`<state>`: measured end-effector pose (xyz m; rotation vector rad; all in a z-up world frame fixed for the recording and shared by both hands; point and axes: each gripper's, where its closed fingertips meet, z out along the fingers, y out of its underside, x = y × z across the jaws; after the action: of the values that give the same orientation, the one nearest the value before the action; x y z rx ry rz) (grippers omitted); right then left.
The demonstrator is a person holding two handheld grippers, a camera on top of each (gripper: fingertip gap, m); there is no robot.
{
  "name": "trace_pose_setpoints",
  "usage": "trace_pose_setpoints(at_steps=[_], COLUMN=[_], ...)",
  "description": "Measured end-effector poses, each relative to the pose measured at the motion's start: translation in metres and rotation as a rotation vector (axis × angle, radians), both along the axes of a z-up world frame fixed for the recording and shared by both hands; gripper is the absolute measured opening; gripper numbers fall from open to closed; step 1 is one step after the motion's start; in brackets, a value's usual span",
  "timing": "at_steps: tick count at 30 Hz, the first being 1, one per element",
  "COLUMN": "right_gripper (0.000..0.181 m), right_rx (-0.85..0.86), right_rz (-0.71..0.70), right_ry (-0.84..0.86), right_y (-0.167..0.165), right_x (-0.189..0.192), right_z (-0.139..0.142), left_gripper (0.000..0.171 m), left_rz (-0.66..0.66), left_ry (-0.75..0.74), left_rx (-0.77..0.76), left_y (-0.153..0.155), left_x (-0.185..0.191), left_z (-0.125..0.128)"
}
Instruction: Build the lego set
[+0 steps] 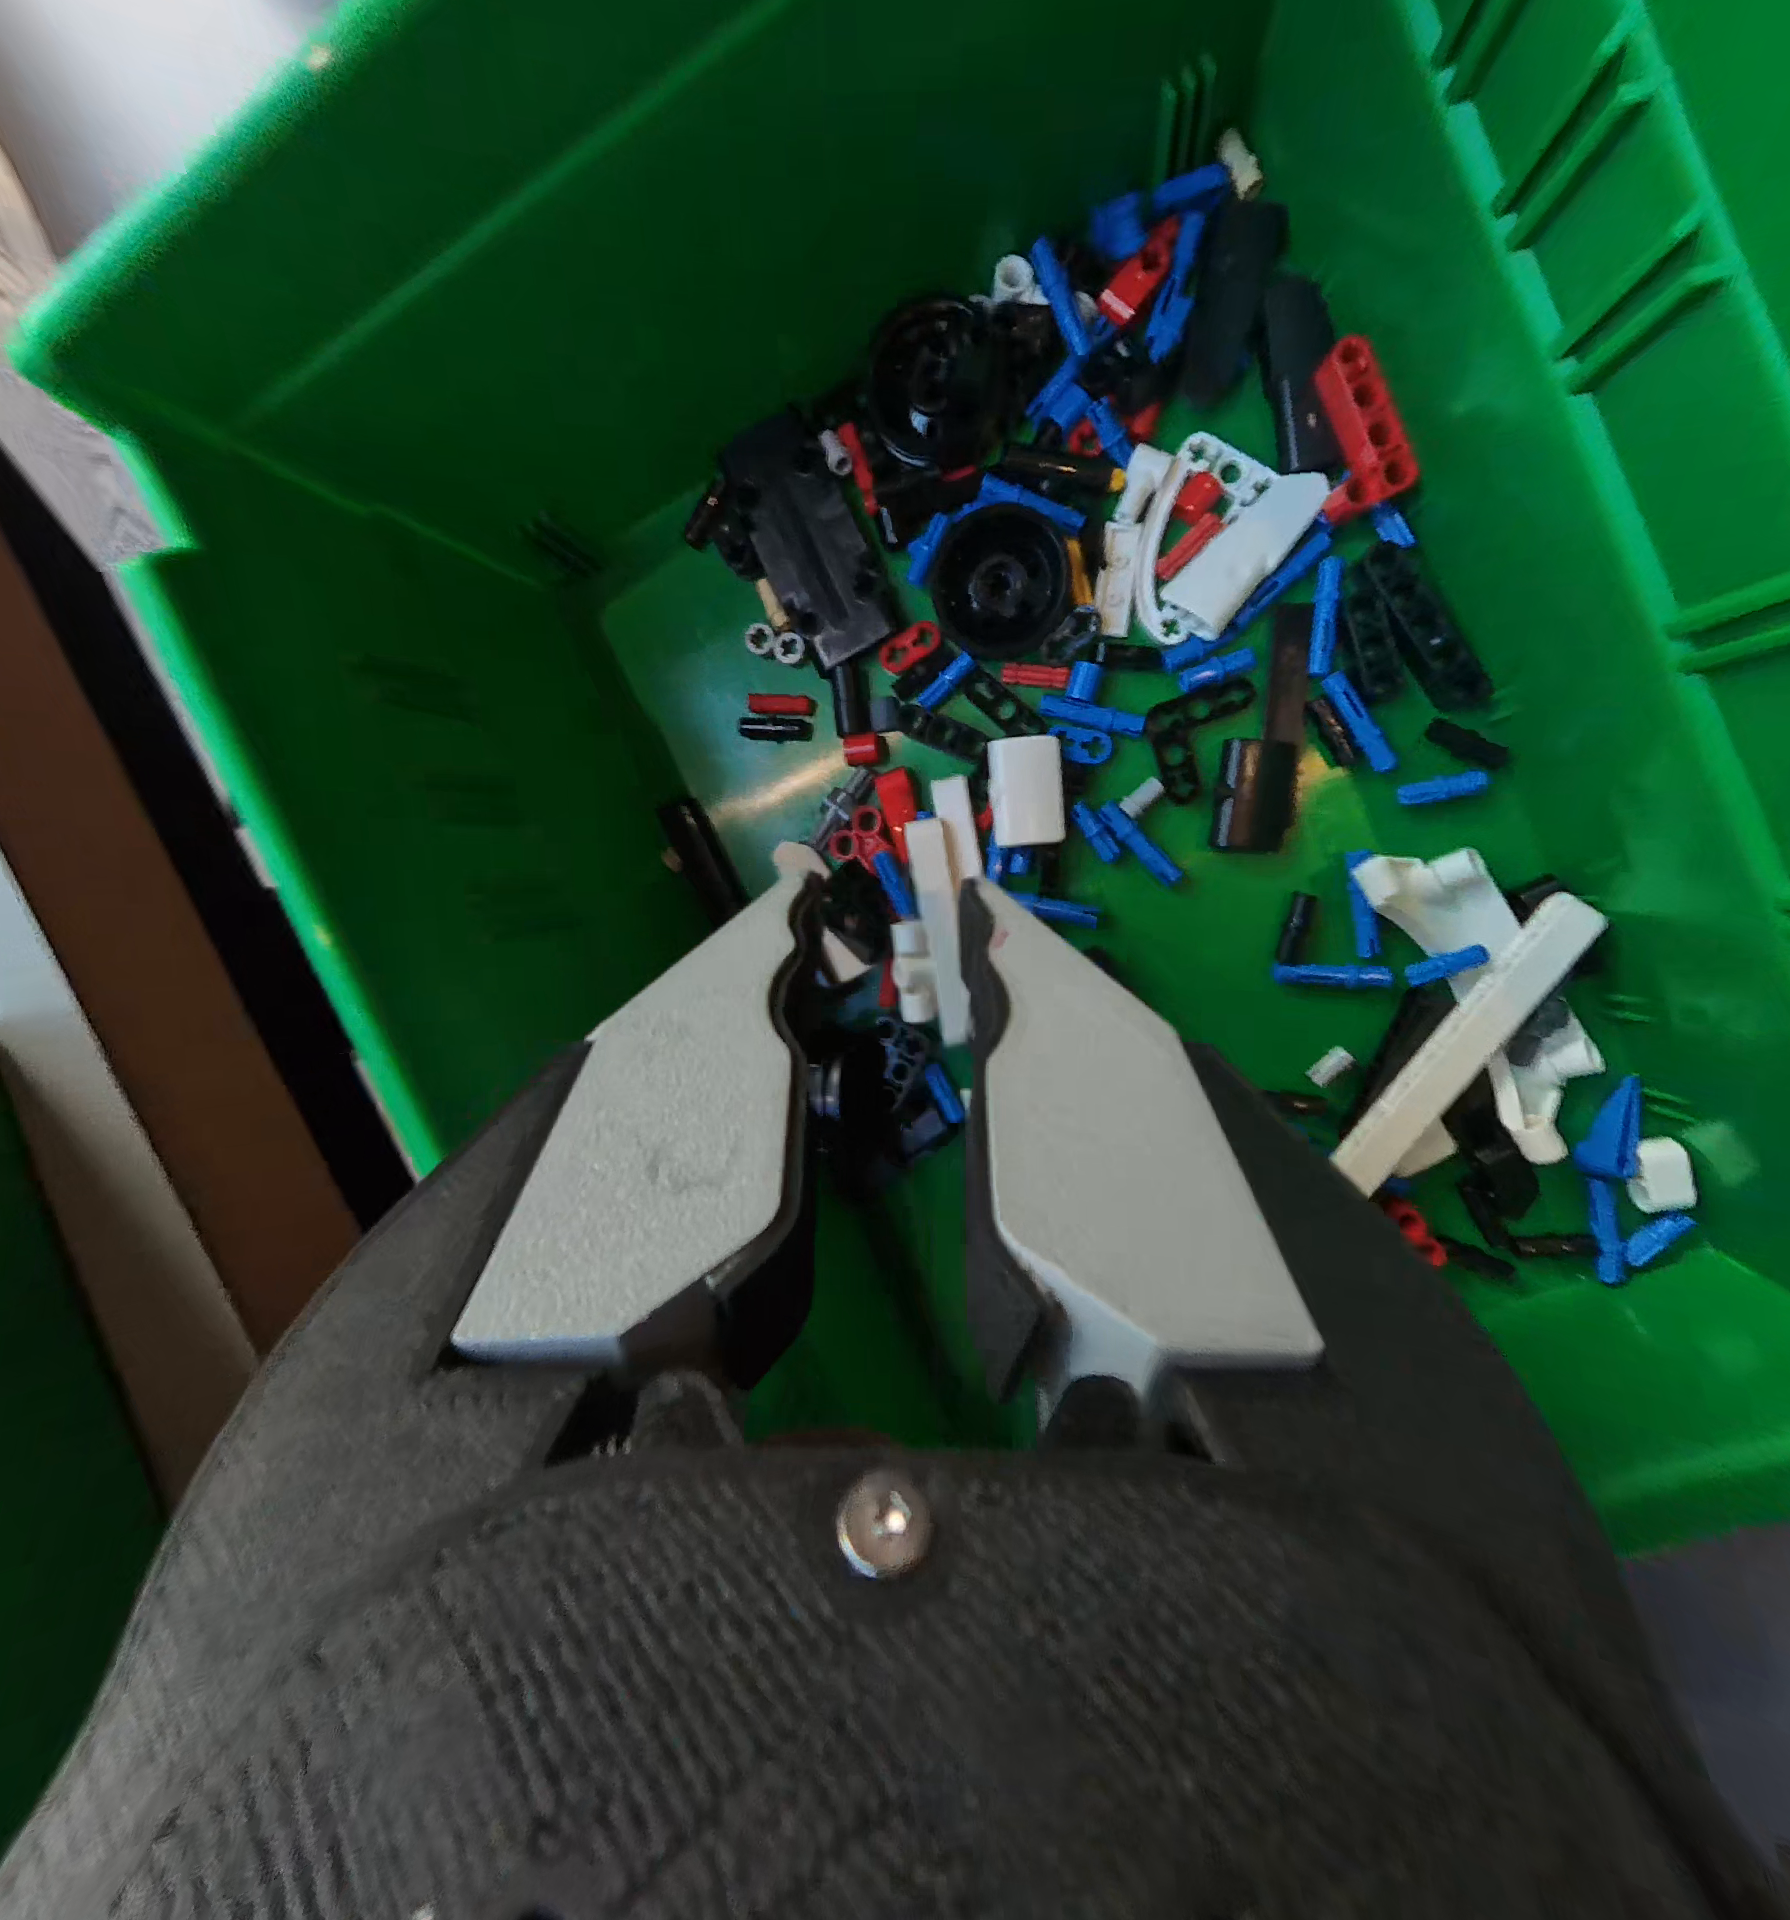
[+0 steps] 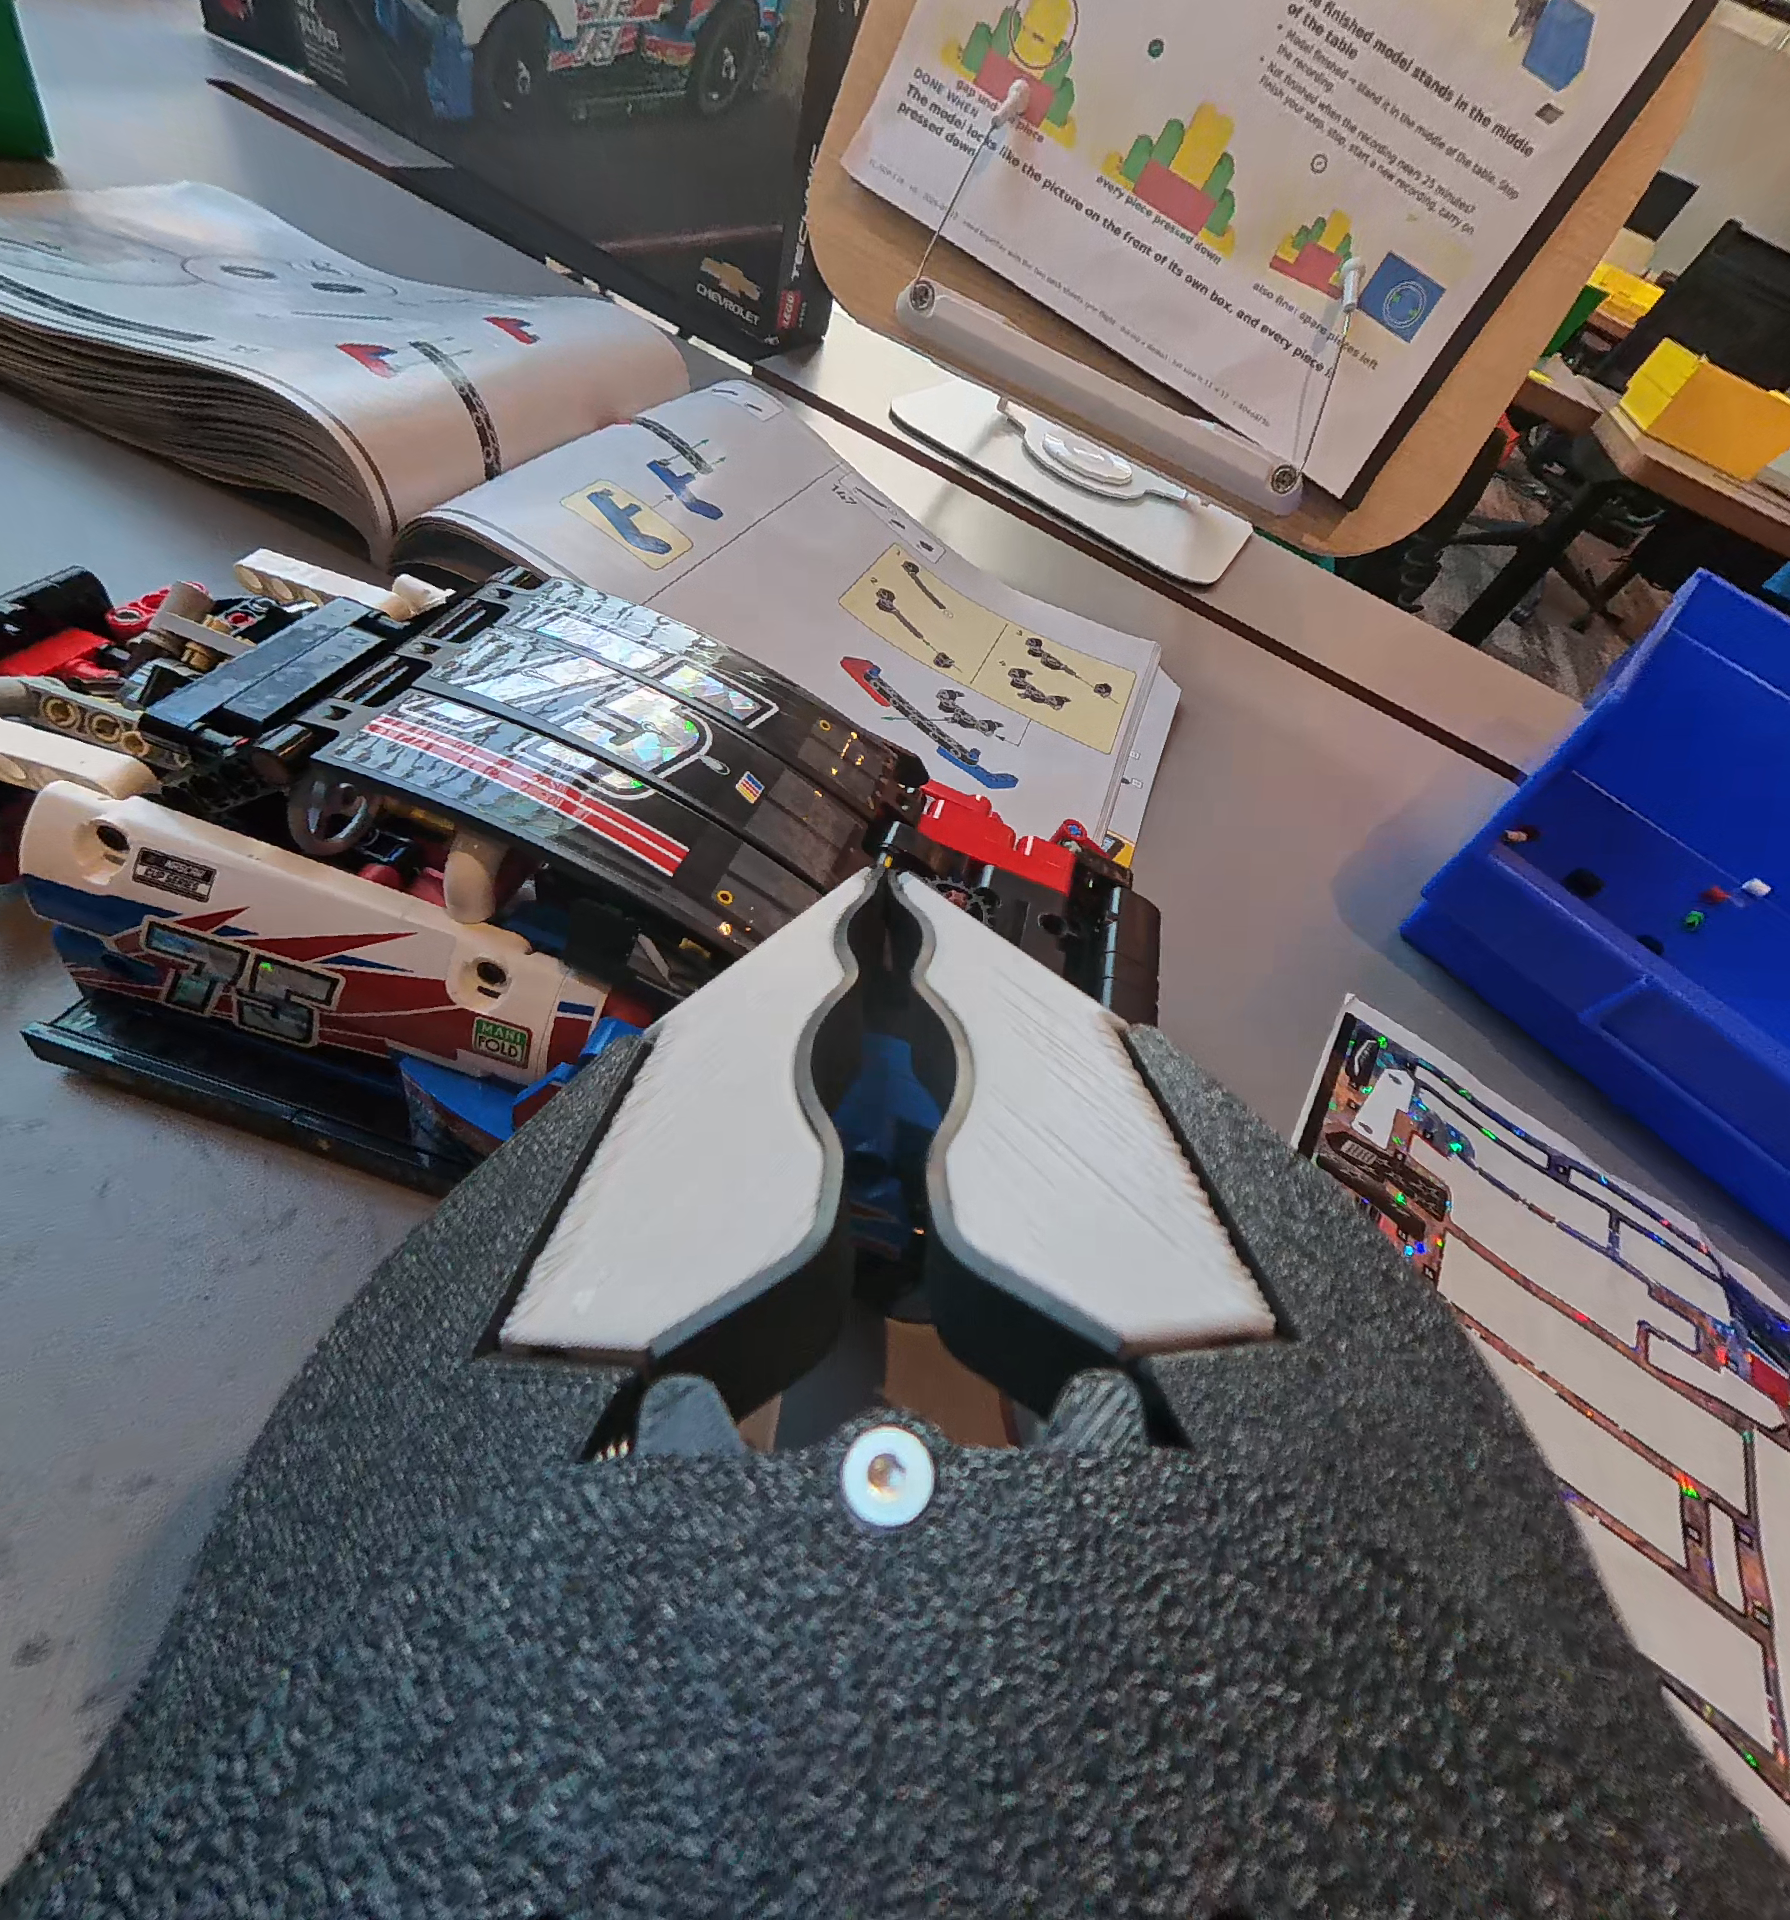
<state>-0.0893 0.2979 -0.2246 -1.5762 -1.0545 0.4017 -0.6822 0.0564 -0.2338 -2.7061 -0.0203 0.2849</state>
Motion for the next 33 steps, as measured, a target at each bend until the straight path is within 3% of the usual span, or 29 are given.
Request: trace_pose_setpoints(at_steps=[5,11,13,15,20,23,28,30,33], right_gripper=[0.000,0.000,0.000,0.000,0.000,0.000,0.000,0.000,0.000], right_rx=[0.001,0.005,0.008,0.017,0.030,0.018,0.020,0.019,0.016], right_rz=[-0.004,-0.011,-0.015,-0.022,-0.034,-0.030,-0.031,-0.030,-0.027], right_ry=[-0.018,-0.023,-0.025,-0.029,-0.037,-0.032,-0.032,-0.031,-0.029], right_y=[0.001,0.002,0.002,0.002,0.003,0.003,0.003,0.003,0.003], right_x=[-0.001,-0.001,-0.001,0.000,0.000,0.000,0.000,0.000,0.000], right_z=[-0.002,-0.003,-0.003,-0.003,-0.003,-0.003,-0.003,-0.003,-0.003], left_gripper=[0.038,0.020,0.015,0.023,0.023,0.049,0.053,0.052,0.051], left_rz=[-0.093,-0.377,-0.285,-0.173,0.068,0.213,0.252,0.223,0.199], left_ry=[-0.064,-0.320,-0.170,-0.075,0.073,0.034,-0.124,-0.115,-0.133], left_rx=[-0.001,0.003,-0.069,-0.107,0.174,0.240,0.226,0.155,0.001], left_y=[-0.013,-0.029,-0.033,-0.042,-0.026,-0.005,0.032,0.044,0.050], left_x=[0.030,0.104,0.079,0.059,0.014,-0.015,-0.028,-0.029,-0.026], left_z=[-0.003,-0.009,-0.024,-0.028,0.002,0.017,0.049,0.045,0.016])
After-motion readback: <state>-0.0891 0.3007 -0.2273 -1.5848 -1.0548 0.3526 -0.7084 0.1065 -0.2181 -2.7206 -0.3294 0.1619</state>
